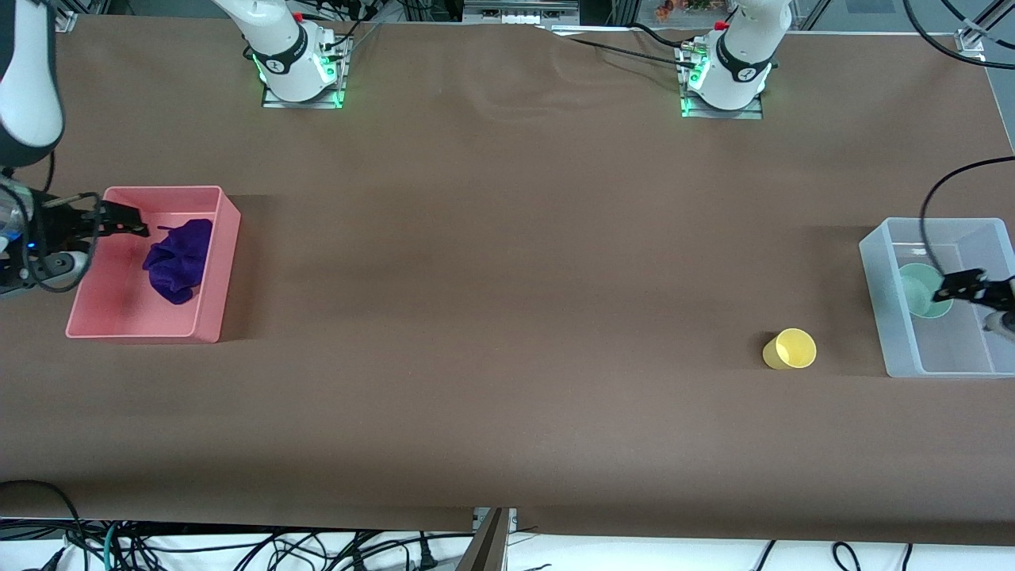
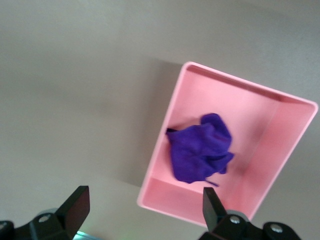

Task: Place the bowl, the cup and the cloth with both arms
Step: 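Move the left gripper to the yellow cup and grasp it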

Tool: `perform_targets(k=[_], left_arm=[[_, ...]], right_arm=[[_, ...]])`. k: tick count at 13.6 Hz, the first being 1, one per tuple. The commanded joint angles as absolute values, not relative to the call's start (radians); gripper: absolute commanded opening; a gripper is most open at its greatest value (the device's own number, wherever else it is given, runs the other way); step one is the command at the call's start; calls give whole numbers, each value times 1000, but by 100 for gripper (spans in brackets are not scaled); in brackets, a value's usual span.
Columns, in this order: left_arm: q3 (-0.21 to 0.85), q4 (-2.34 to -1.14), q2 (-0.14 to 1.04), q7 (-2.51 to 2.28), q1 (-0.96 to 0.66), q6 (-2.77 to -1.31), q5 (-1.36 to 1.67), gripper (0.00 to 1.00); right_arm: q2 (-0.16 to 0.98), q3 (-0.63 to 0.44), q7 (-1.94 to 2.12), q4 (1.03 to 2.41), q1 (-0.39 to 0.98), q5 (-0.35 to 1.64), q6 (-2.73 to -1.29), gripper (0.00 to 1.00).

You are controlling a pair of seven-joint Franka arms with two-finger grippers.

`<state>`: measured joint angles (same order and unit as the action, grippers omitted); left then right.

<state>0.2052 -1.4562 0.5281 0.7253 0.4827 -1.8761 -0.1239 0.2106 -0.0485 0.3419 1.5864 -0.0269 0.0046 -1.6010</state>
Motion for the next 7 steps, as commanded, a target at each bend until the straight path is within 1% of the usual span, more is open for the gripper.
perform_targets(k=[1, 3, 4, 5, 6, 7], left_arm=[[210, -1460, 563, 469, 384, -1876, -83, 100], [210, -1462, 621, 329, 335, -1887, -28, 99], [210, -1469, 643, 298, 325, -1926, -28, 98], [210, -1479, 661, 293, 308, -1966, -29, 94], [210, -1494, 676, 275, 299, -1980, -26, 85], [209, -1490, 690, 241, 287, -2003, -31, 77]], right_arm=[[183, 20, 143, 1526, -6, -3, -1522, 100], [140, 35, 141, 1513, -6, -18, -1537, 100], [111, 35, 137, 1513, -8, -18, -1560, 100], [92, 34, 133, 1513, -8, -18, -1606, 100], [66, 32, 135, 1520, -9, -17, -1653, 100], [46, 32, 140, 1523, -8, -24, -1652, 100]])
